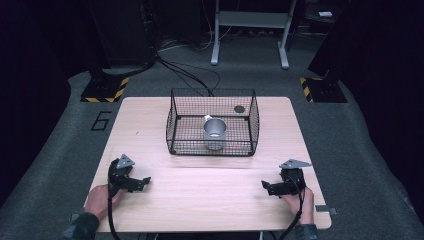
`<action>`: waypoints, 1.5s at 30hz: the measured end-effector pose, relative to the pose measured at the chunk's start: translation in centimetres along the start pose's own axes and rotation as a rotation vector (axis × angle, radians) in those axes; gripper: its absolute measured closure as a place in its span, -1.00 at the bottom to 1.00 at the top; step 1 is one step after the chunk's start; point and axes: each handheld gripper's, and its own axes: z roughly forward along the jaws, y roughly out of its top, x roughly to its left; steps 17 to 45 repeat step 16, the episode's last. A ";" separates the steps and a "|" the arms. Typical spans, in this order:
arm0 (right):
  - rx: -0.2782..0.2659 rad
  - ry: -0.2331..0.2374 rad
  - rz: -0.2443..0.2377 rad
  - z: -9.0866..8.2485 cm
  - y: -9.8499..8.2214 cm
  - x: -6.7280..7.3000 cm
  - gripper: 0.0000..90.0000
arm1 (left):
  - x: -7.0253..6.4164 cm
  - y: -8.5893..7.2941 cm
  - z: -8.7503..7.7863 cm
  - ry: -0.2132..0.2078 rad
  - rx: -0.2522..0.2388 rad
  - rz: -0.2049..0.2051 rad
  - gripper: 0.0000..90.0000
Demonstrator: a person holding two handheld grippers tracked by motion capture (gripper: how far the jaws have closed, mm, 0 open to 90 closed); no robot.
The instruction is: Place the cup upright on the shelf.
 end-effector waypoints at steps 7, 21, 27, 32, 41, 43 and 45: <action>0.010 -0.061 0.022 0.8 -2.6 -1.1 -1.00 | 0.0 0.0 0.0 0.000 0.000 0.001 -1.00; -0.010 -0.118 0.027 1.2 -3.0 -1.0 -1.00 | 0.0 0.0 0.0 0.000 -0.001 -0.001 -1.00; -0.010 -0.118 0.027 1.2 -3.0 -1.0 -1.00 | 0.0 0.0 0.0 0.000 -0.001 -0.001 -1.00; -0.010 -0.118 0.027 1.2 -3.0 -1.0 -1.00 | 0.0 0.0 0.0 0.000 -0.001 -0.001 -1.00; -0.010 -0.118 0.027 1.2 -3.0 -1.0 -1.00 | 0.0 0.0 0.0 0.000 -0.001 -0.001 -1.00; -0.010 -0.118 0.027 1.2 -3.0 -1.0 -1.00 | 0.0 0.0 0.0 0.000 -0.001 -0.001 -1.00; -0.010 -0.118 0.027 1.2 -3.0 -1.0 -1.00 | 0.0 0.0 0.0 0.000 -0.001 -0.001 -1.00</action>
